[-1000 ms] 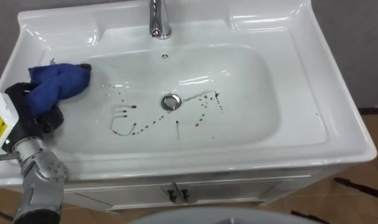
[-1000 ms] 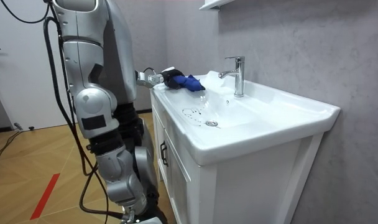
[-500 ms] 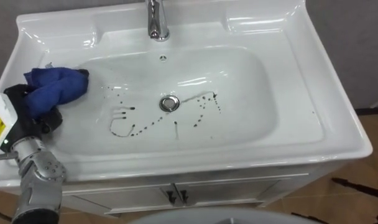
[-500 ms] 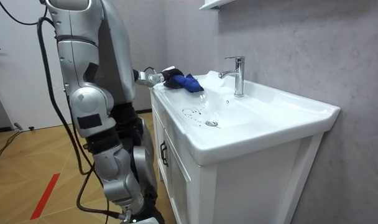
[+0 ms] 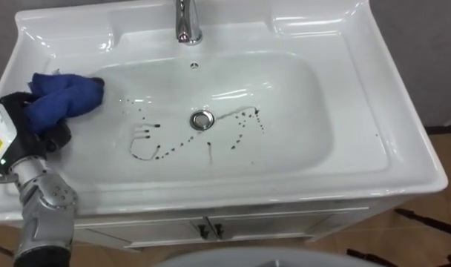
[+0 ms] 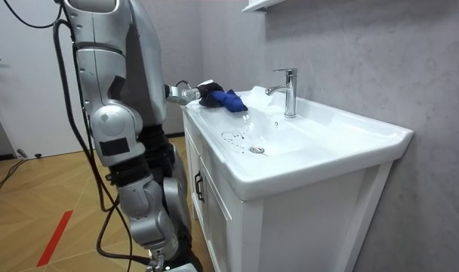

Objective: Wipe basin

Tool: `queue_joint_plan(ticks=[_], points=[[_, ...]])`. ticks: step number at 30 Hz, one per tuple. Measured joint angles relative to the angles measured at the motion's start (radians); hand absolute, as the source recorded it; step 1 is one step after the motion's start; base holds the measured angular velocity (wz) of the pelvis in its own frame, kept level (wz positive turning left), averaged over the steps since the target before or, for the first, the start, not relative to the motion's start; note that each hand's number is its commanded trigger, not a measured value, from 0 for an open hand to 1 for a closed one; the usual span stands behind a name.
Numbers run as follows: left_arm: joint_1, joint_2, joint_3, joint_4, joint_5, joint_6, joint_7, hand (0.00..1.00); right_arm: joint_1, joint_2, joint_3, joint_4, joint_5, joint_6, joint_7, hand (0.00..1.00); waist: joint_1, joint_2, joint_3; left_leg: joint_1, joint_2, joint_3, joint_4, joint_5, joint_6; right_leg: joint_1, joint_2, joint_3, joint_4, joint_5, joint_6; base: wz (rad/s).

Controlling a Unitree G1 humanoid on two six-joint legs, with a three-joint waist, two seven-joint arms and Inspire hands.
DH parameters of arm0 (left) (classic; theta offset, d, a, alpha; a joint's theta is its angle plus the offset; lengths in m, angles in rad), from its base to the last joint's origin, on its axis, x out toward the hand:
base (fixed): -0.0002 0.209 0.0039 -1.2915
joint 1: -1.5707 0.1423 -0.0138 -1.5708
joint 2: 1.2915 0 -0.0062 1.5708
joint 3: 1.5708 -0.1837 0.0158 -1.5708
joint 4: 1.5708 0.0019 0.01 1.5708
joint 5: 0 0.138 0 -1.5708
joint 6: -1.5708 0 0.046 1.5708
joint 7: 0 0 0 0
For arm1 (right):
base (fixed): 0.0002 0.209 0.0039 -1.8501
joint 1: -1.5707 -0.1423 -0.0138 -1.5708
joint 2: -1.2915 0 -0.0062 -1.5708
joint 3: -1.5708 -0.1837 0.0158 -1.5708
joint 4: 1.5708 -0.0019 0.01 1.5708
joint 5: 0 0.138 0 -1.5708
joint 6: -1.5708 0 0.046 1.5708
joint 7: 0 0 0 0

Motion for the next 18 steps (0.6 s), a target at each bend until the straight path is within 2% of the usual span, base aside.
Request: queue_joint_plan(ticks=[4,11,16,18], points=[[-0.001,0.0,-0.017,-0.044,0.056,-0.002,0.003,1.0,0.003,0.0,0.001,-0.016,-0.004,-0.017,-0.002,0.0,-0.016,0.008,0.006,-0.005,0.0,-0.003,-0.001,0.0,0.0,-0.003,0.001,-0.009,-0.004,0.0,0.0,0.03],[-0.001,-0.004,-0.083,-0.09,0.092,-0.015,0.021,1.0,0.005,-0.001,0.025,-0.028,-0.003,-0.048,-0.003,0.0,-0.021,0.01,0.0054,-0.014,0.0,0.001,-0.003,0.0,0.0,-0.018,0.001,0.008,-0.002,0.001,-0.001,-0.03],[0.002,-0.008,-0.188,-0.072,0.099,-0.015,0.01,1.0,0.001,-0.001,0.068,-0.029,-0.001,-0.057,-0.001,0.0,-0.036,-0.004,0.005,-0.016,0.0,0.005,-0.003,0.0,0.0,-0.023,0.001,0.012,0.002,0.0,-0.001,-0.01],[0.003,-0.012,-0.204,-0.072,0.106,-0.012,-0.017,1.0,0.0,0.001,0.071,-0.032,-0.001,-0.052,-0.001,0.0,-0.038,-0.008,0.0038,-0.021,0.002,0.011,-0.003,0.0,0.0,-0.034,0.001,0.013,0.009,0.0,-0.001,-0.07]])
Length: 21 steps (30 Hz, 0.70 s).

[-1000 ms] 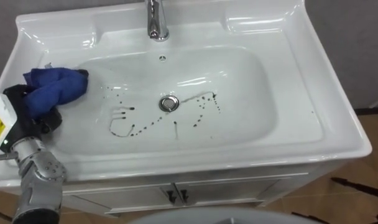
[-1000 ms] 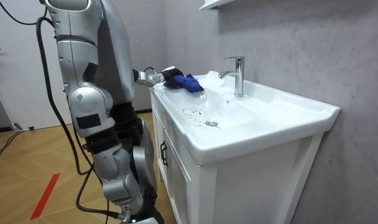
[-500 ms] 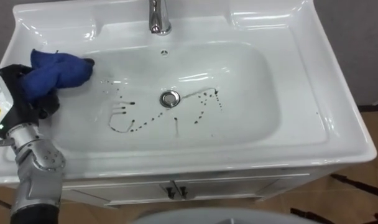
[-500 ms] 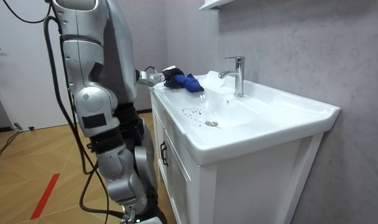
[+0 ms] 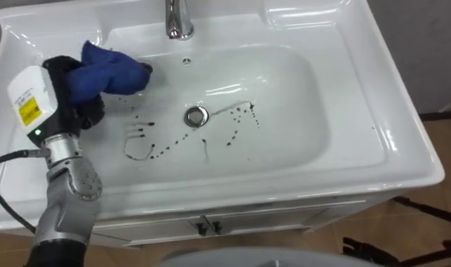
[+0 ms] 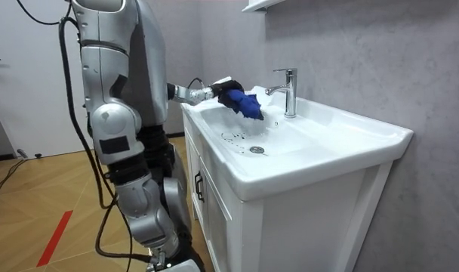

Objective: Wipe basin

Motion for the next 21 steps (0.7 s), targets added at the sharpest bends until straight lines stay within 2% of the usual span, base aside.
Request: queue_joint_plan(ticks=[2,6,10,12,15,17,21], points=[[0.0,-0.001,-0.005,0.0,0.027,0.009,-0.028,1.0,0.001,0.001,0.0,-0.007,0.0,0.005,0.0,0.0,-0.002,-0.005,-0.0003,-0.005,0.001,0.001,0.001,0.0,0.0,-0.004,0.0,-0.001,0.004,0.0,0.0,-0.02],[0.0,-0.002,-0.017,0.002,0.096,0.032,-0.073,1.0,0.006,0.005,0.001,-0.013,-0.002,0.029,0.0,0.0,-0.003,-0.013,-0.0058,-0.009,0.001,0.002,0.004,0.0,0.0,-0.003,-0.001,0.0,0.005,0.001,-0.001,0.0],[0.016,-0.002,-0.022,0.039,0.166,0.044,-0.112,1.0,0.006,0.006,0.0,-0.012,-0.002,0.036,0.0,0.0,-0.005,-0.012,-0.006,-0.003,0.003,0.004,0.005,0.0,0.0,0.002,0.001,0.001,0.005,0.002,-0.003,0.0],[0.029,-0.002,-0.024,0.042,0.166,0.055,-0.133,1.0,0.005,0.007,-0.002,-0.013,-0.002,0.039,0.0,0.0,-0.007,-0.012,-0.0057,-0.004,0.005,0.004,0.006,0.0,0.0,0.002,0.002,0.0,0.005,0.003,-0.004,0.0],[0.028,0.001,-0.024,0.078,0.168,0.065,-0.157,1.0,0.007,0.0,-0.002,-0.009,-0.003,0.043,0.001,0.0,-0.013,-0.003,-0.0069,-0.002,0.005,0.007,0.003,0.0,0.0,0.0,0.002,0.002,0.003,0.004,-0.005,-0.02],[0.029,0.001,-0.026,0.106,0.174,0.079,-0.17,1.0,0.007,-0.004,-0.002,-0.006,-0.003,0.049,0.001,0.0,-0.018,0.005,-0.012,0.007,0.005,0.012,-0.002,0.0,0.0,0.003,0.002,0.005,0.003,0.004,-0.004,-0.06],[0.04,0.007,-0.025,0.125,0.189,0.1,-0.204,1.0,0.012,-0.005,-0.01,-0.007,-0.012,0.051,0.002,0.0,-0.022,0.011,-0.0121,0.025,0.006,0.019,-0.014,0.003,-0.003,0.017,0.003,0.009,0.0,0.003,-0.005,-0.04]])
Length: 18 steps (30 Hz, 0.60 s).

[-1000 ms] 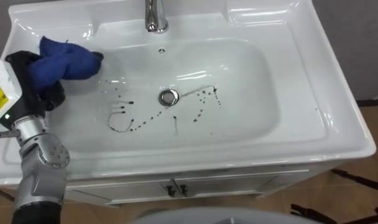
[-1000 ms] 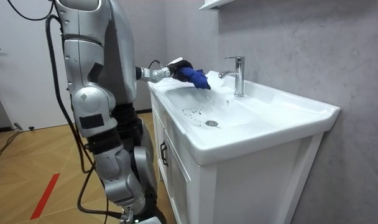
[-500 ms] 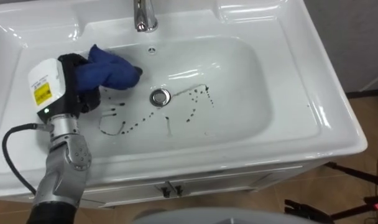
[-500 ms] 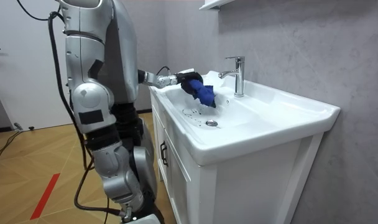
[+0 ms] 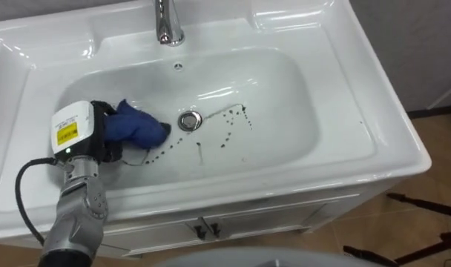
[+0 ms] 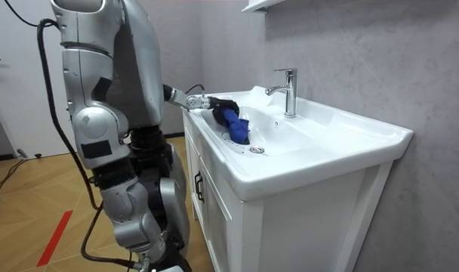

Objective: Wipe basin

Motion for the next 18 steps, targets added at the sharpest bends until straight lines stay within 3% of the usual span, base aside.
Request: queue_joint_plan(ticks=[6,16,18], points=[[-0.008,0.012,0.01,0.09,0.142,0.024,-0.029,1.0,-0.007,-0.002,-0.03,-0.02,-0.161,0.049,-0.003,0.0,0.006,0.005,0.0005,0.033,0.0,0.023,-0.024,0.008,-0.005,0.001,0.001,0.02,0.004,-0.007,-0.003,-0.12],[-0.012,0.012,0.007,0.116,0.23,0.046,-0.034,1.0,0.0,-0.001,-0.068,-0.031,-0.355,0.129,-0.002,0.0,-0.007,-0.003,-0.0038,0.034,0.0,0.023,-0.031,0.011,-0.008,0.006,0.0,0.012,0.005,-0.01,-0.005,0.01],[-0.027,0.012,-0.014,0.126,0.23,0.075,-0.033,1.0,-0.002,-0.001,-0.068,-0.031,-0.362,0.141,-0.005,0.0,-0.009,-0.003,-0.0038,0.035,0.0,0.024,-0.031,0.011,-0.008,0.001,0.001,0.015,0.004,-0.01,-0.005,0.0]])
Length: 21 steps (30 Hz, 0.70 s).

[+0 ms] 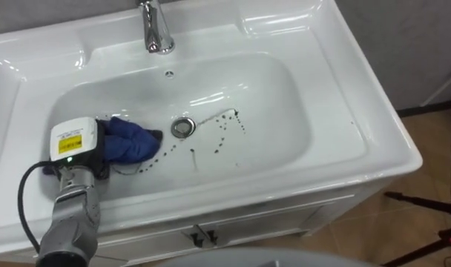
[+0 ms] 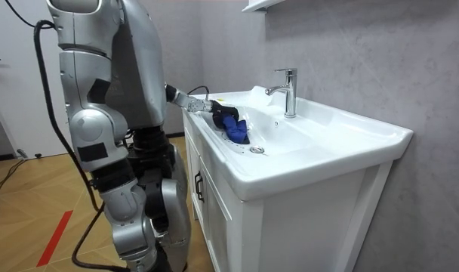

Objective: Wipe basin

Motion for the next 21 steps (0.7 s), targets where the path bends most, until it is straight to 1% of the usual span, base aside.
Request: queue_joint_plan(ticks=[4,7,9,11,13,14,16,17,18,19,21], points=[[-0.001,-0.001,-0.009,-0.001,0.002,0.022,-0.005,1.0,-0.003,0.0,-0.004,0.0,-0.025,0.003,-0.002,0.0,-0.008,0.0,0.0,-0.001,0.0,0.0,0.001,0.0,0.0,-0.004,0.0,0.004,0.004,0.0,0.0,0.0],[-0.002,-0.004,-0.024,-0.007,0.043,0.04,-0.018,1.0,-0.011,0.003,-0.001,0.0,-0.057,0.007,-0.001,0.0,-0.015,0.001,0.0004,-0.004,-0.001,0.001,0.001,0.001,0.0,-0.007,-0.003,0.005,0.01,-0.004,0.001,0.01],[-0.002,-0.002,-0.065,-0.015,0.073,0.065,-0.039,1.0,-0.021,0.003,0.013,0.002,-0.055,0.005,0.003,0.0,-0.028,0.0,0.0004,-0.006,-0.004,-0.001,0.002,0.002,0.003,-0.01,-0.006,0.005,0.019,-0.01,0.003,0.06],[-0.021,0.002,-0.103,-0.018,0.076,0.081,-0.049,1.0,-0.026,0.002,0.048,0.005,-0.054,-0.001,0.003,0.0,-0.034,0.001,0.0007,-0.009,-0.005,-0.001,0.005,0.002,0.003,-0.011,-0.008,0.004,0.02,-0.01,0.003,0.03],[-0.032,0.003,-0.146,-0.033,0.077,0.084,-0.074,1.0,-0.033,0.002,0.072,0.005,-0.056,-0.013,0.008,0.0,-0.039,0.001,0.0015,-0.025,-0.005,-0.003,0.012,0.003,0.004,-0.021,-0.01,0.0,0.023,-0.01,0.003,0.06],[-0.031,0.003,-0.156,-0.043,0.077,0.085,-0.085,1.0,-0.033,0.002,0.076,0.005,-0.056,-0.015,0.01,0.0,-0.04,0.0,0.0016,-0.027,-0.006,-0.003,0.012,0.003,0.004,-0.021,-0.01,-0.001,0.023,-0.01,0.003,0.1],[-0.031,0.01,-0.194,-0.076,0.075,0.087,-0.123,1.0,-0.039,0.002,0.086,0.006,-0.055,-0.016,0.012,0.0,-0.053,0.001,0.002,-0.037,-0.007,-0.008,0.017,0.003,0.004,-0.023,-0.013,-0.011,0.022,-0.01,0.004,0.14],[-0.032,0.017,-0.219,-0.106,0.075,0.086,-0.161,1.0,-0.044,0.002,0.085,0.007,-0.054,-0.022,0.011,0.0,-0.061,0.003,0.0042,-0.039,-0.008,-0.01,0.02,0.003,0.005,-0.026,-0.015,-0.016,0.022,-0.011,0.004,0.1],[-0.033,0.021,-0.241,-0.138,0.073,0.086,-0.202,1.0,-0.049,0.002,0.085,0.007,-0.054,-0.026,0.011,0.0,-0.061,0.005,0.0058,-0.042,-0.009,-0.009,0.019,0.004,0.006,-0.033,-0.016,-0.015,0.026,-0.011,0.004,0.05],[-0.034,0.021,-0.251,-0.153,0.073,0.086,-0.222,1.0,-0.051,0.002,0.085,0.005,-0.054,-0.028,0.012,0.0,-0.061,0.006,0.0065,-0.044,-0.009,-0.009,0.018,0.004,0.006,-0.036,-0.016,-0.015,0.03,-0.011,0.004,0.0],[-0.042,0.022,-0.281,-0.217,0.072,0.083,-0.304,1.0,-0.057,0.002,0.085,0.0,-0.055,-0.043,0.016,0.0,-0.063,0.01,0.0121,-0.055,-0.009,-0.009,0.019,0.004,0.006,-0.045,-0.017,-0.017,0.036,-0.011,0.004,0.0]])
